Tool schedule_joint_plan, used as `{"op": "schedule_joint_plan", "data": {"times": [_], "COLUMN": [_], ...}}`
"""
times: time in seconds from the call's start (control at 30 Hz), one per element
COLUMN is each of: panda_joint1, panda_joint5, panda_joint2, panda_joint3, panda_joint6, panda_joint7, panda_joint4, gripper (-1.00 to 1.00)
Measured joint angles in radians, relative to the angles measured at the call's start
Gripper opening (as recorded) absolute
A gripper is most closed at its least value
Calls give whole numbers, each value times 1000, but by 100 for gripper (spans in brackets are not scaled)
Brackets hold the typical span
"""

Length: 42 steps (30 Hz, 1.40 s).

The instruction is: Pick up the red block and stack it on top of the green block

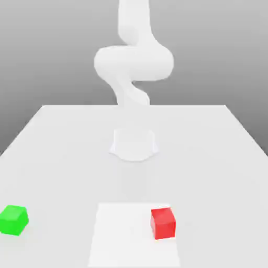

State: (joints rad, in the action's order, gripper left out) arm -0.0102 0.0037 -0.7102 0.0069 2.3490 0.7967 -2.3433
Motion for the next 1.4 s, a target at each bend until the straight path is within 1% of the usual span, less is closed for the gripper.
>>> {"op": "schedule_joint_plan", "data": {"times": [0.4,0.67,0.87,0.9,1.13,1.33,1.4], "panda_joint1": [-46,-81,-104,-109,-108,-86,-7], "panda_joint5": [9,-12,-56,-61,-65,-20,-3], "panda_joint2": [443,733,951,978,981,795,785], "panda_joint3": [45,72,41,35,36,55,9], "panda_joint6": [241,399,574,597,599,438,398], "panda_joint7": [-9,4,36,40,44,11,15], "panda_joint4": [-212,-350,-339,-335,-335,-359,-331], "gripper": [0,0,0,-100,-100,-100,-100]}}
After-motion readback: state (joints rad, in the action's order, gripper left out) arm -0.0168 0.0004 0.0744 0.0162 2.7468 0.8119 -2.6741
